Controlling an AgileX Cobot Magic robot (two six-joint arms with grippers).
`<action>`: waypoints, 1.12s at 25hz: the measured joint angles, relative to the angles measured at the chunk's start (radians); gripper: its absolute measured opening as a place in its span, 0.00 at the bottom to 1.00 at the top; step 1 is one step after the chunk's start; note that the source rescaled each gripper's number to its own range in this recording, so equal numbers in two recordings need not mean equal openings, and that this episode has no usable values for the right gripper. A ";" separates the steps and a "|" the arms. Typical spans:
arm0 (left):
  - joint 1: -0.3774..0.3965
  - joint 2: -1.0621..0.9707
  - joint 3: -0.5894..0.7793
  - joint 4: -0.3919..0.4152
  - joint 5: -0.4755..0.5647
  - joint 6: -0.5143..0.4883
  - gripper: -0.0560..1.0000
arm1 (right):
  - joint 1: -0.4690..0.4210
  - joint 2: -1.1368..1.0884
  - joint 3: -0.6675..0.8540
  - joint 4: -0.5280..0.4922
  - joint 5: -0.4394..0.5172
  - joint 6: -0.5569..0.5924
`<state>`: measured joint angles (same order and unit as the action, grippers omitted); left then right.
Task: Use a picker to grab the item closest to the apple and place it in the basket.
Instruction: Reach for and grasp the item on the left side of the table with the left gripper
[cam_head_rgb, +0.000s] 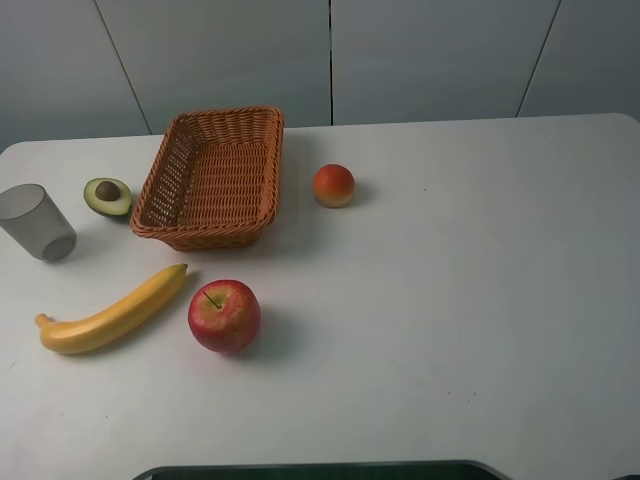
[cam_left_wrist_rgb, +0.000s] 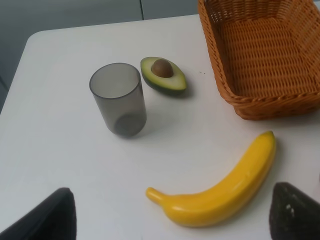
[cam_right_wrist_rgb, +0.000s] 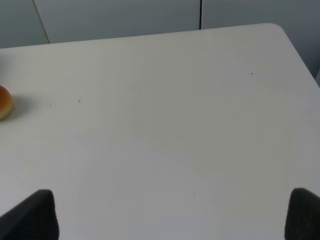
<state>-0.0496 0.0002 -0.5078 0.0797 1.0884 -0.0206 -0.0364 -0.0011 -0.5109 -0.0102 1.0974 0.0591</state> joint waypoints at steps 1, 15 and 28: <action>0.000 0.000 0.000 0.000 0.000 0.000 0.99 | 0.000 0.000 0.000 0.000 0.000 0.000; 0.000 0.000 0.000 0.000 0.000 0.000 0.99 | 0.000 0.000 0.000 0.000 0.000 0.000; 0.000 0.000 0.000 0.000 0.000 0.000 0.99 | 0.000 0.000 0.000 0.000 0.000 0.000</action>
<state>-0.0496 0.0002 -0.5078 0.0797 1.0884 -0.0206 -0.0364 -0.0011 -0.5109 -0.0102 1.0974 0.0591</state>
